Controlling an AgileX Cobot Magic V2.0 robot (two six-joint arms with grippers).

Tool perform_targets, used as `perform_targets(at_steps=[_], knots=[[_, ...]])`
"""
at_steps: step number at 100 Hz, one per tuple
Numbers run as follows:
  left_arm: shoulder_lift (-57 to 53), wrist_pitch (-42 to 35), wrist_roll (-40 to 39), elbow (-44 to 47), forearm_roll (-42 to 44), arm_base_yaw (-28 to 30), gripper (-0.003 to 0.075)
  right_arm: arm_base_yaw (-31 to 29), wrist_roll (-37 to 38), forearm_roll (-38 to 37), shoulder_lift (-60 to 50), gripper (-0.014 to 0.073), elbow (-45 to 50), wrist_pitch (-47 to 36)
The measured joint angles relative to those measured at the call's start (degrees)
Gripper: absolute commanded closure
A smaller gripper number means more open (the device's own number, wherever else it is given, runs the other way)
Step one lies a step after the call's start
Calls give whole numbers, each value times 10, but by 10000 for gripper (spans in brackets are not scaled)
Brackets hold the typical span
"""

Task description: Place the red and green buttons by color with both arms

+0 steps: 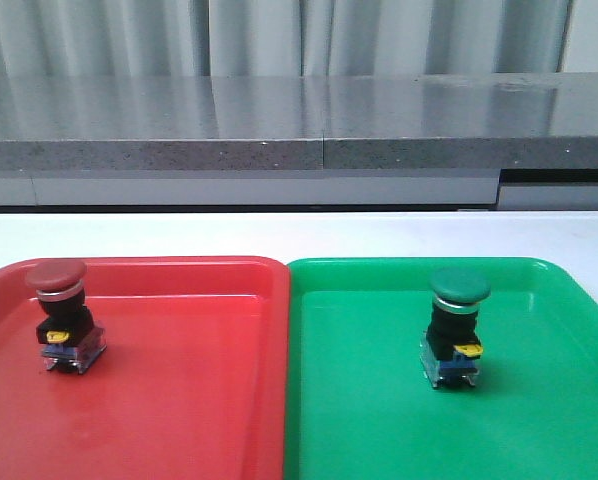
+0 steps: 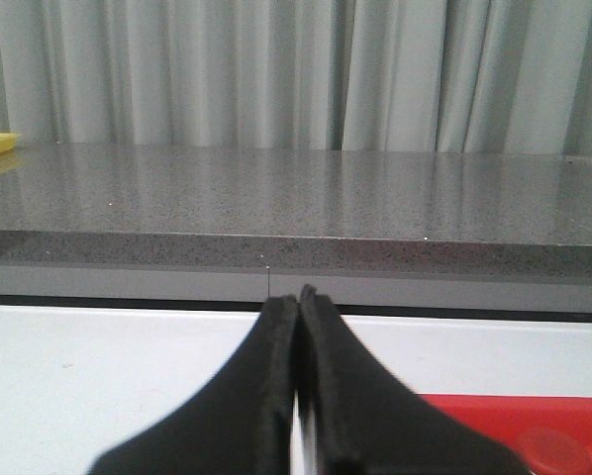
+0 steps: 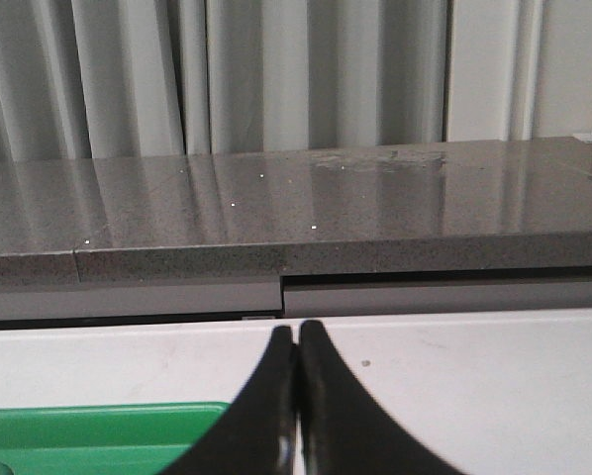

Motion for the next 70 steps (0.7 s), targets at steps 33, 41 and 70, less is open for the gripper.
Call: perform_targets(at_steps=[33, 41, 70], knots=[[0, 0, 0, 0, 0, 0, 741, 0, 0, 0, -3, 657, 2, 32], [0, 0, 0, 0, 0, 0, 741, 0, 0, 0, -3, 657, 2, 32], [0, 0, 0, 0, 0, 0, 741, 0, 0, 0, -3, 657, 2, 32]])
